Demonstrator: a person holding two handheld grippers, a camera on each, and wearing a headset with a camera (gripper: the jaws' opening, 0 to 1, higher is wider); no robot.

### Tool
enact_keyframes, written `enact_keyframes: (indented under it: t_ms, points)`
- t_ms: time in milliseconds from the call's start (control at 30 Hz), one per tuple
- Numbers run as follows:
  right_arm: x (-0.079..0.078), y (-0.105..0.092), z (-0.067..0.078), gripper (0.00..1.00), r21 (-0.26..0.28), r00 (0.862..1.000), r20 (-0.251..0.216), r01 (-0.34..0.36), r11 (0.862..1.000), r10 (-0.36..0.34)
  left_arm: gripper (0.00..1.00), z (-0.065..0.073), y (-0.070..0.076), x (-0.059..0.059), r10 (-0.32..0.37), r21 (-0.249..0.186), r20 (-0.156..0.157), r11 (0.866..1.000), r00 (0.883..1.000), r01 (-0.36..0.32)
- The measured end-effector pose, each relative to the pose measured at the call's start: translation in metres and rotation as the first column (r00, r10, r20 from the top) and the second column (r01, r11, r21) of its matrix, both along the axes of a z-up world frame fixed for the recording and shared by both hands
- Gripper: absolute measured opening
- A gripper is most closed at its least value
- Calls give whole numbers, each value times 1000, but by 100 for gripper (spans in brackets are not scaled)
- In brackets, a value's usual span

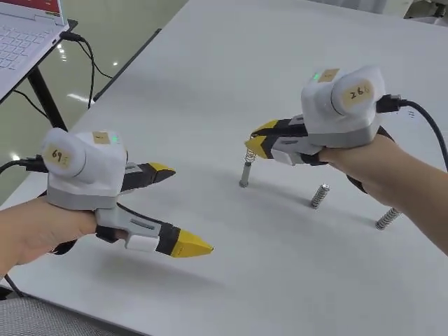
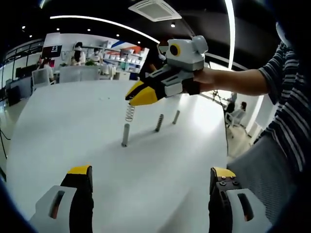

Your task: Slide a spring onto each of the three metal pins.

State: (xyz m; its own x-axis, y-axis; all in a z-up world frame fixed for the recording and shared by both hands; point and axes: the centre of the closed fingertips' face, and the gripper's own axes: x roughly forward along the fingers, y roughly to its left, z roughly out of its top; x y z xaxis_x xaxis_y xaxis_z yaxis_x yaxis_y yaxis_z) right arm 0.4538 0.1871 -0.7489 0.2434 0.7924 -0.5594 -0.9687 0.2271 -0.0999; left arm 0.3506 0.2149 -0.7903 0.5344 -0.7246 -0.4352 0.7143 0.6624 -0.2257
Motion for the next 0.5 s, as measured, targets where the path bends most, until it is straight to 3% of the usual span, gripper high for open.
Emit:
enact_keyframes:
  t_ms: [500]
  points:
    - [1,1,-8,7,-12,1000,-13,0,1000,0,98,-2,4,-2,15,-1,-4,1000,1000,-15]
